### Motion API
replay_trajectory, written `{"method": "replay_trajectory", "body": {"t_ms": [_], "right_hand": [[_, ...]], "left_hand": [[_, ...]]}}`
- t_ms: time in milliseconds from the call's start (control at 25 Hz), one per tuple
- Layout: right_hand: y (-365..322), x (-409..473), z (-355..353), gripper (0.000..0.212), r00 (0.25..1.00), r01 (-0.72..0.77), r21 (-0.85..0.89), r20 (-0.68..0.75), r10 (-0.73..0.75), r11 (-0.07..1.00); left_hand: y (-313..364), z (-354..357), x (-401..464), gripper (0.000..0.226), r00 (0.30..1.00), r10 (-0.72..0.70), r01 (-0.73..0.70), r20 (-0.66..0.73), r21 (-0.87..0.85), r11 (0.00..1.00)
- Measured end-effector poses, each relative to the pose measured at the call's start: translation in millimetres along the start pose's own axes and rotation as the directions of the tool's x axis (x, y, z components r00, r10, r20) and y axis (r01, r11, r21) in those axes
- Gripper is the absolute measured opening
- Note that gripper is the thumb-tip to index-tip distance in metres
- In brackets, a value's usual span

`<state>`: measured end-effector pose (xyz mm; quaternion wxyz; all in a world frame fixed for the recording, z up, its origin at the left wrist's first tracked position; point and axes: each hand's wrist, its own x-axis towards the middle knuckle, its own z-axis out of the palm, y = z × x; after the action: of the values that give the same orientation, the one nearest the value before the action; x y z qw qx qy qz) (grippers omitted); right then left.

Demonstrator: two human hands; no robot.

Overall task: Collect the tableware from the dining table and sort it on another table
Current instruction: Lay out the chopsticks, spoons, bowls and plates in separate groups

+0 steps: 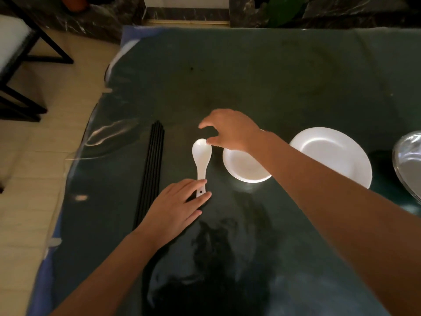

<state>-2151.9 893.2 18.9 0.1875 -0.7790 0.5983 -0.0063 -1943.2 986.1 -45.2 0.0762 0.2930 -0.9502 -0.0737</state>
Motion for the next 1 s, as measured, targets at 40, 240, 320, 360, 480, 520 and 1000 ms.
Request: {"method": "replay_trajectory", "body": {"t_ms": [40, 240, 320, 360, 480, 520, 1000], "right_hand": [[-2, 13, 1, 0.039, 0.995, 0.0, 0.018, 0.101, -0.002, 1.0], [-3, 37, 14, 0.017, 0.966, -0.073, 0.082, 0.254, 0.05, 0.994], [-3, 39, 17, 0.015, 0.975, -0.089, 0.133, 0.215, 0.059, 0.987], [-2, 42, 18, 0.016, 0.979, -0.092, 0.143, 0.193, 0.063, 0.985], [-2, 50, 19, 0.02, 0.986, -0.101, 0.156, 0.15, 0.077, 0.982], [-2, 52, 20, 0.02, 0.986, -0.107, 0.164, 0.143, 0.083, 0.981], [-23, 65, 19, 0.045, 0.988, 0.102, -0.119, -0.105, -0.115, 0.988]], "left_hand": [[-2, 0, 2, 0.042, 1.0, 0.009, -0.009, -0.001, -0.013, 1.0], [-11, 4, 9, 0.029, 0.998, 0.05, -0.053, -0.044, -0.069, 0.996], [-15, 5, 10, 0.027, 0.997, 0.032, -0.037, -0.063, -0.088, 0.995], [-17, 6, 11, 0.027, 0.997, 0.017, -0.023, -0.069, -0.099, 0.995], [-24, 6, 12, 0.026, 0.996, -0.009, -0.002, -0.094, -0.115, 0.993], [-27, 6, 13, 0.025, 0.995, -0.007, -0.005, -0.099, -0.115, 0.993], [-63, 3, -79, 0.061, 0.986, 0.154, -0.156, 0.065, 0.023, 0.987]]}}
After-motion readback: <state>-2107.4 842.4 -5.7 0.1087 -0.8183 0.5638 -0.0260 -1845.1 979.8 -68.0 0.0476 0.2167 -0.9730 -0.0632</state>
